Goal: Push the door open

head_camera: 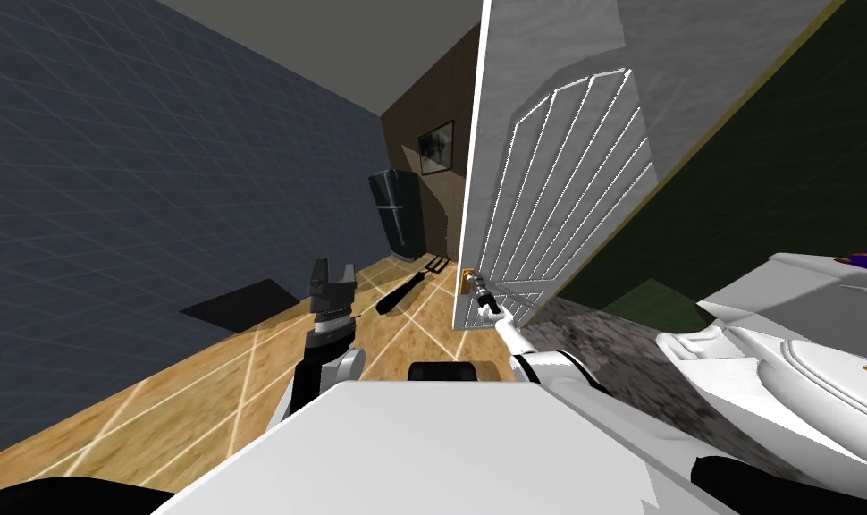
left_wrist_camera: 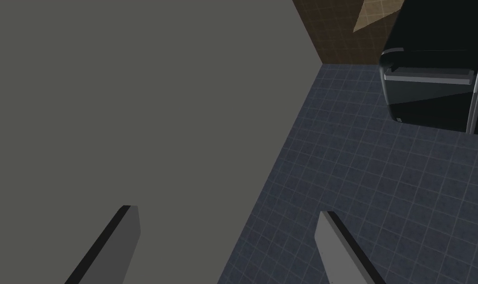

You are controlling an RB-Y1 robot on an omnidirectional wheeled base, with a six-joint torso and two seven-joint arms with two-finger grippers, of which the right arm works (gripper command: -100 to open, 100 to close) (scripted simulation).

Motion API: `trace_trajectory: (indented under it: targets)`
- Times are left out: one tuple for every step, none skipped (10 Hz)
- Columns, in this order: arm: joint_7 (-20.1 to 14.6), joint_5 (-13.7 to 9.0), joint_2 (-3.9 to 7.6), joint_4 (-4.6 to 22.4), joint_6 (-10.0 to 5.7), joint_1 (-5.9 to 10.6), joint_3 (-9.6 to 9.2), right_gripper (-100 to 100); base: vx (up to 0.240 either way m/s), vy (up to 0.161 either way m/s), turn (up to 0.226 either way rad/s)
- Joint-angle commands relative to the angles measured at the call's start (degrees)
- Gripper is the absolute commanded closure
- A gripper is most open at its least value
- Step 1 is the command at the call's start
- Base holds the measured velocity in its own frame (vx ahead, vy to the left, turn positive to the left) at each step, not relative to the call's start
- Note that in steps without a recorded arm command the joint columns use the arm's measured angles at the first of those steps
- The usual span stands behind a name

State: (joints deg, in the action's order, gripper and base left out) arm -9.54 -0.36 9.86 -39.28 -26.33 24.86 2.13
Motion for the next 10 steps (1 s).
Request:
trace_trajectory:
  targets:
    - [0.4, -0.3, 0.40, 1.0, -0.69, 0.36, 1.06, 100, 0.118, 0.148, -0.069]
    - [0.7, -0.5, 0.56, 1.1, -0.69, 0.33, 1.72, 100, 0.183, 0.144, -0.078]
    - [0.9, -0.7, 0.70, 1.2, -0.69, 0.30, 2.32, 100, 0.189, 0.146, -0.069]
    - [1.2, -0.9, 0.84, 1.3, -0.69, 0.27, 2.89, 100, 0.177, 0.130, -0.058]
    - [1.4, -1.0, 0.95, 1.3, -0.69, 0.24, 3.37, 100, 0.176, 0.133, -0.051]
    - [1.6, -1.1, 1.06, 1.4, -0.69, 0.22, 3.83, 100, 0.142, 0.121, -0.054]
    - [1.8, -1.3, 1.18, 1.5, -0.69, 0.20, 4.33, 100, 0.141, 0.111, -0.052]
    - [2.0, -1.4, 1.28, 1.6, -0.69, 0.17, 4.74, 100, 0.139, 0.118, -0.053]
    - [1.9, -1.4, 1.69, 1.8, -0.76, 0.14, 4.79, 100, 0.061, 0.041, -0.051]
    - [2.2, -1.7, 2.11, 1.9, -0.78, 0.06, 5.72, 100, 0.114, 0.039, -0.058]
